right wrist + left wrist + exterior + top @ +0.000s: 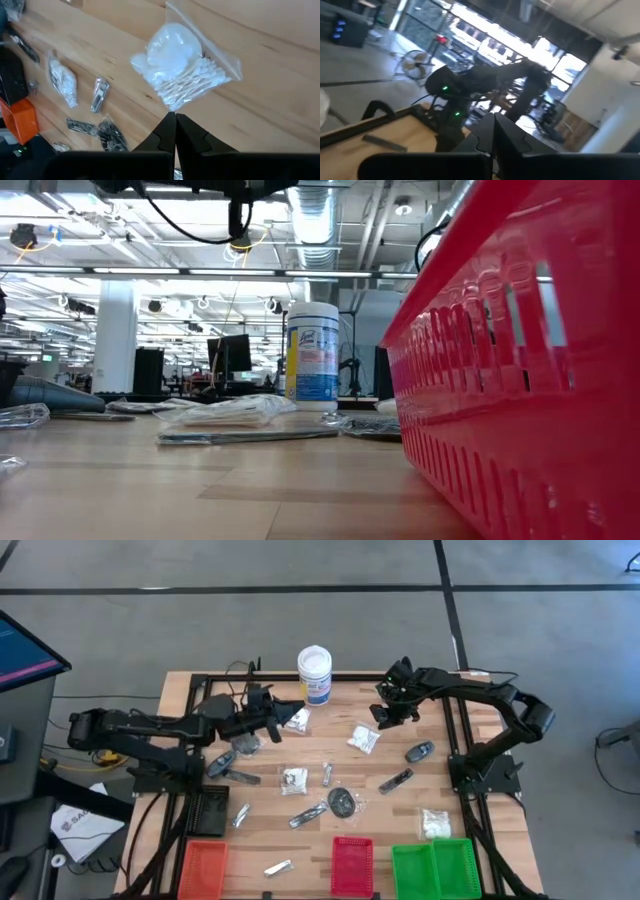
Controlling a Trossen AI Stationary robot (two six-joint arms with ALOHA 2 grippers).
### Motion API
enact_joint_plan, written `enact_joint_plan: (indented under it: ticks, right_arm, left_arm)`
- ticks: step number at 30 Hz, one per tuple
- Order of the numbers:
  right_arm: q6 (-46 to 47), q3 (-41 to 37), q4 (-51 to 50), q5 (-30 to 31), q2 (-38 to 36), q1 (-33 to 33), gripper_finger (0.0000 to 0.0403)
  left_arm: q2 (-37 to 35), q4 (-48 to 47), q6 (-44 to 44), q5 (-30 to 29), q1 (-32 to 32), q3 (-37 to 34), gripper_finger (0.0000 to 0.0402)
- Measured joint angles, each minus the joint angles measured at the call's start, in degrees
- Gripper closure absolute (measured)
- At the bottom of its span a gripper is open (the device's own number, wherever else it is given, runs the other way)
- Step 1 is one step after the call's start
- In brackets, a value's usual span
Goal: Pick & Place Travel size toiletries
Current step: Put the white cotton pack into the right green bin
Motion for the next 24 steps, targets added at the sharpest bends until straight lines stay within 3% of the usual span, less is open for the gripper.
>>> enact_joint_plan:
  ticks: [3, 10, 24]
  right_arm:
    - [1.9, 0.0, 0.0, 0.0, -0.1, 1.0, 0.0395]
    - [4.4, 0.0, 0.9, 0.2, -0.1, 3.1, 0.0377]
    - [4.5, 0.0, 2.1, 4.7, -0.1, -1.1, 0.0311]
  left_arm:
    - [-0.6, -3.1, 0.5, 6.7, 2.8, -0.1, 0.0399]
    - [-0.7, -5.9, 0.5, 12.8, 5.8, -0.1, 0.0399]
    - [-0.6, -6.4, 1.5, 16.2, 8.6, -0.1, 0.0399]
